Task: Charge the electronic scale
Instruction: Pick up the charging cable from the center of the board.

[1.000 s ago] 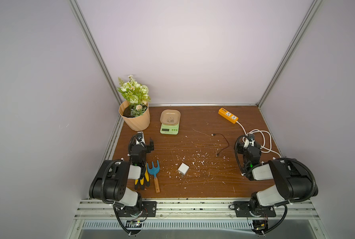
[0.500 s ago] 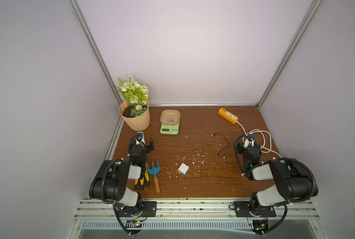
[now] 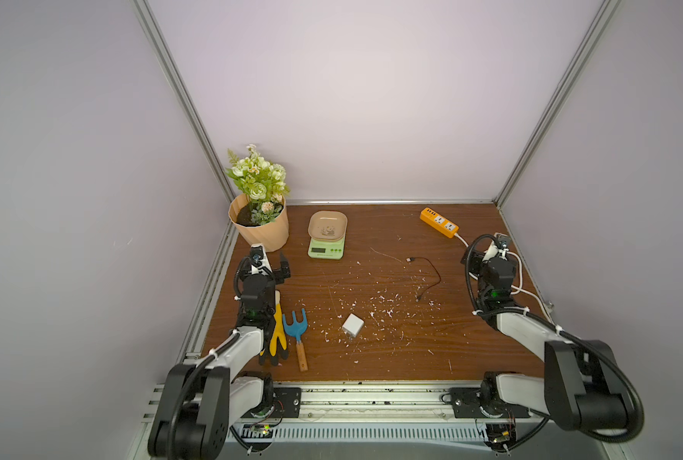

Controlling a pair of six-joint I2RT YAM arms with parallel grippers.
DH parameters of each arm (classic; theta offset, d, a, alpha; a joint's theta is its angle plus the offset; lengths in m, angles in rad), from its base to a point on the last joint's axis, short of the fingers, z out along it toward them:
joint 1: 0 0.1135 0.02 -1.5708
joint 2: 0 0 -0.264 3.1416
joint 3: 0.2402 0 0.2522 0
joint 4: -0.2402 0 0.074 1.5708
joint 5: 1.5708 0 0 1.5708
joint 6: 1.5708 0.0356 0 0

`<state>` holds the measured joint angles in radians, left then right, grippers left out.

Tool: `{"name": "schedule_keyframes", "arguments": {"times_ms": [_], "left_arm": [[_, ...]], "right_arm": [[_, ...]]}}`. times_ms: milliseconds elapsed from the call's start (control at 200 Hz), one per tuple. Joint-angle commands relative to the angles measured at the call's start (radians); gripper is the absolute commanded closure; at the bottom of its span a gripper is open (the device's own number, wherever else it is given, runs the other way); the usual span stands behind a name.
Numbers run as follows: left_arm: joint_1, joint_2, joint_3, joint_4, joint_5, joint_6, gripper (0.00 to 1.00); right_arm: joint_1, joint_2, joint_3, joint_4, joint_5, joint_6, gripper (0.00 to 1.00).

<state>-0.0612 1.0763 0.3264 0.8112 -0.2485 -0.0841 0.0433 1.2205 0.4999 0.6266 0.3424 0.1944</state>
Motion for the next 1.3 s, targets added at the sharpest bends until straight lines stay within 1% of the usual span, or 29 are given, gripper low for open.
{"name": "schedule_keyframes", "arguments": {"times_ms": [0,60,85,130,240,335,380,415,530,650,761,876,1031,1166,1296], "left_arm": [[-0.011,-0.066,0.1,-0.243,-0.052,-0.18,0.01],[-0.007,-0.073,0.171,-0.401,-0.114,-0.337,0.01],[0.0,-0.07,0.197,-0.454,-0.107,-0.356,0.01],[0.007,-0.066,0.226,-0.502,-0.053,-0.359,0.01],[0.008,-0.074,0.217,-0.488,0.077,-0.368,0.01],[0.005,-0.064,0.209,-0.441,0.221,-0.358,0.01],[0.003,-0.051,0.209,-0.42,0.27,-0.361,0.01],[-0.001,-0.039,0.214,-0.415,0.297,-0.36,0.01],[-0.035,0.005,0.249,-0.421,0.352,-0.33,0.01],[-0.086,0.052,0.285,-0.421,0.388,-0.286,0.01],[-0.094,0.095,0.294,-0.384,0.486,-0.266,0.01],[-0.101,0.129,0.308,-0.377,0.542,-0.252,0.01],[-0.109,0.15,0.316,-0.371,0.579,-0.235,0.01],[-0.114,0.164,0.329,-0.386,0.61,-0.215,0.01],[-0.115,0.17,0.333,-0.399,0.611,-0.2,0.01]], "right_arm": [[-0.006,-0.092,0.043,-0.284,-0.038,0.214,0.0],[-0.006,-0.12,0.076,-0.385,-0.104,0.274,0.01],[-0.007,-0.129,0.093,-0.431,-0.13,0.291,0.01],[-0.006,-0.139,0.117,-0.496,-0.19,0.301,0.01],[-0.005,-0.161,0.137,-0.608,-0.336,0.243,0.03],[-0.003,-0.173,0.13,-0.679,-0.411,0.211,0.05],[-0.002,-0.171,0.129,-0.706,-0.464,0.199,0.06],[0.004,-0.168,0.128,-0.73,-0.483,0.196,0.08],[0.048,-0.147,0.127,-0.801,-0.475,0.201,0.1],[0.109,-0.104,0.118,-0.842,-0.421,0.212,0.11],[0.161,-0.05,0.118,-0.855,-0.363,0.22,0.12],[0.216,0.019,0.15,-0.878,-0.285,0.217,0.12],[0.264,0.117,0.204,-0.899,-0.215,0.198,0.12],[0.279,0.178,0.231,-0.887,-0.223,0.174,0.15],[0.292,0.229,0.264,-0.895,-0.205,0.154,0.2]]}}
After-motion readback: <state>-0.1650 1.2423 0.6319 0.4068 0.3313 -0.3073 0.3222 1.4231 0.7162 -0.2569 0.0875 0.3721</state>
